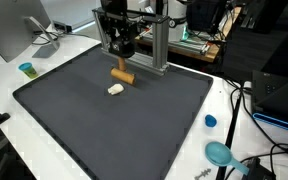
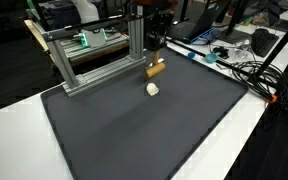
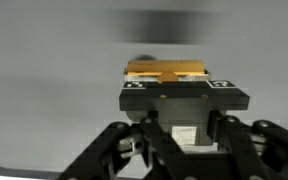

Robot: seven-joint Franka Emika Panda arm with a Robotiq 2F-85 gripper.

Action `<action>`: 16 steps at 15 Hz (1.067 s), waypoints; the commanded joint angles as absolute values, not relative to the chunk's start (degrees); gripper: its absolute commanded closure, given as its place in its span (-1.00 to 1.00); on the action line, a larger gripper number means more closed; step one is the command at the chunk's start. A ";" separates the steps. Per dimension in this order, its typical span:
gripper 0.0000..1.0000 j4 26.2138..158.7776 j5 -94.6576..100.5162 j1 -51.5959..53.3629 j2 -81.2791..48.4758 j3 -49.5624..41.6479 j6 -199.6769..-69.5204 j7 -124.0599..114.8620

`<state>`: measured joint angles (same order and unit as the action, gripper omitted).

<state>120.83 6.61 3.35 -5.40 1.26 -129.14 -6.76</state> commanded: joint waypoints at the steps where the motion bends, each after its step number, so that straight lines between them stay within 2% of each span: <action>1: 0.57 121.17 8.93 2.60 -5.39 0.58 -134.47 -8.89; 16: 0.57 120.76 6.28 0.61 -11.81 -1.59 -136.95 -8.54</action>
<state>120.83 6.36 0.47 -11.82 -1.43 -137.05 -8.64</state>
